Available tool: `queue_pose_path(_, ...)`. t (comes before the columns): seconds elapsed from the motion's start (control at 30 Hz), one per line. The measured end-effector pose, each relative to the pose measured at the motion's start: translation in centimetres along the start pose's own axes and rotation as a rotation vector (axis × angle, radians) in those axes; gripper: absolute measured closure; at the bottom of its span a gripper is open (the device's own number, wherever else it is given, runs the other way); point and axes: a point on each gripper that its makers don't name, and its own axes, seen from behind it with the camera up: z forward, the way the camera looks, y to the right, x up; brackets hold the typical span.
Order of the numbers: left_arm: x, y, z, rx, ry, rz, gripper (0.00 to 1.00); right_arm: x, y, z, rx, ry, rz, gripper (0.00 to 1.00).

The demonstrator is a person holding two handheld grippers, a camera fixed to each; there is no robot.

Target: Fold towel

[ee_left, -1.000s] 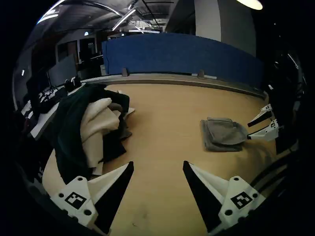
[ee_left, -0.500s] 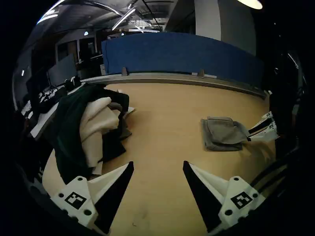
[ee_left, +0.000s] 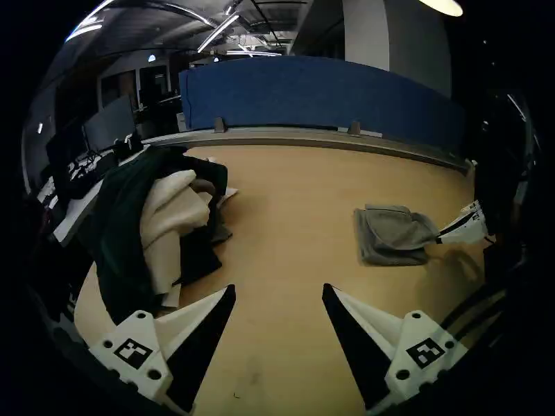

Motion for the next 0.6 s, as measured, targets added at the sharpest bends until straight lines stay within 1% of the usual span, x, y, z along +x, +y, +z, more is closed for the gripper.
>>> queue_pose_path(0.17, 0.0, 0.0, -0.1, 0.001, 0.0, 0.001, 0.07, 0.6, 0.1, -0.3, -0.006, 0.003, -0.028, 0.88)
queue_pose_path(0.3, 0.1, 0.0, -0.2, 0.001, 0.002, -0.003, 0.07, 2.0, -0.1, -0.6, -0.005, 0.014, -0.057, 0.88)
queue_pose_path(0.47, 0.3, 0.0, -0.2, 0.003, 0.006, -0.009, 0.07, 5.0, -0.3, -0.2, 0.002, 0.034, -0.101, 0.88)
queue_pose_path(0.6, 0.5, 0.0, -0.3, 0.004, 0.01, -0.015, 0.07, 7.7, -0.8, 0.7, 0.013, 0.048, -0.138, 0.88)
